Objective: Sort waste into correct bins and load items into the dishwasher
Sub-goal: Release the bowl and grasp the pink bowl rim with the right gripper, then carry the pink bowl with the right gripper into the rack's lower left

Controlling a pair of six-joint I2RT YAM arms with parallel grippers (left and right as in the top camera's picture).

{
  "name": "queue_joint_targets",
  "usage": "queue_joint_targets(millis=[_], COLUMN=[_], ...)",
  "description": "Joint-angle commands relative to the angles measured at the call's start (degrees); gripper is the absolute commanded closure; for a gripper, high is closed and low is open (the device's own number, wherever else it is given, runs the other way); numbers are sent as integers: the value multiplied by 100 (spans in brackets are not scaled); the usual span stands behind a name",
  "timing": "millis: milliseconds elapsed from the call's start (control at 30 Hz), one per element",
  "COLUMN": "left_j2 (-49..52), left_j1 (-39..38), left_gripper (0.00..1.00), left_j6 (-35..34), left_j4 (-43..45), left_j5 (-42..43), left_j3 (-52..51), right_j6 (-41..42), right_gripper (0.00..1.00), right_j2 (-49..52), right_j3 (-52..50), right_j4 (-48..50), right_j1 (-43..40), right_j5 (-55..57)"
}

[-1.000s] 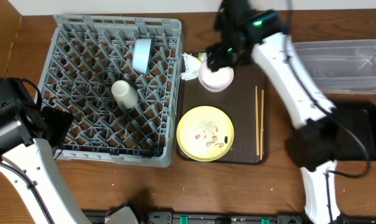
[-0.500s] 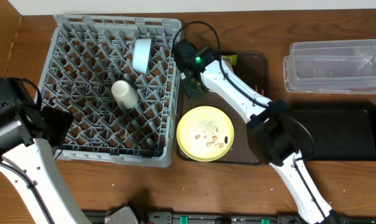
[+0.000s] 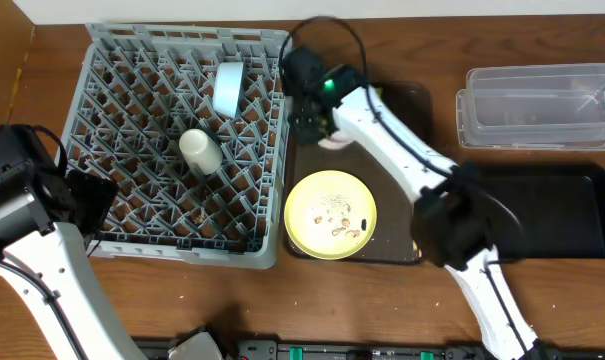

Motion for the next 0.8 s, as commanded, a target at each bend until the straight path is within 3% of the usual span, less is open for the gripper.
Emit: queue_joint_targets(millis=[0,67,200,233,300,400,667,767], left_j2=[-11,-11,-11,-11,-11,-11,-11,-11], left_j1=[24,22,22,22,24,22,22,22], left_gripper=[4,4,4,4,4,4,4,4], left_j6=[-11,-11,-11,-11,-11,-11,-11,-11], left_j4=[0,2,2,2,2,2,0,0], left_j5=[-31,-31,-31,-31,-31,-31,-31,-31], left_j3=[-37,-37,-37,-39,-37,-37,-37,-37], right_j6=[107,105,118,369,809,1528,4109,4769], right_gripper=[99,99,99,99,99,99,99,99], right_j2=[-1182,-1482,-1718,-1663,-1499,-1150,-251,-214], right_j3=[328,328,328,306,278,264,264,264], right_j4=[98,199,671,968,1364,1974,4223,4640], right_j1=[-129,-160,-170,-111,66,448,1261,1497], right_j5=[-433,-800,-2559,-3445,-4179,-4671,-4819,-4725])
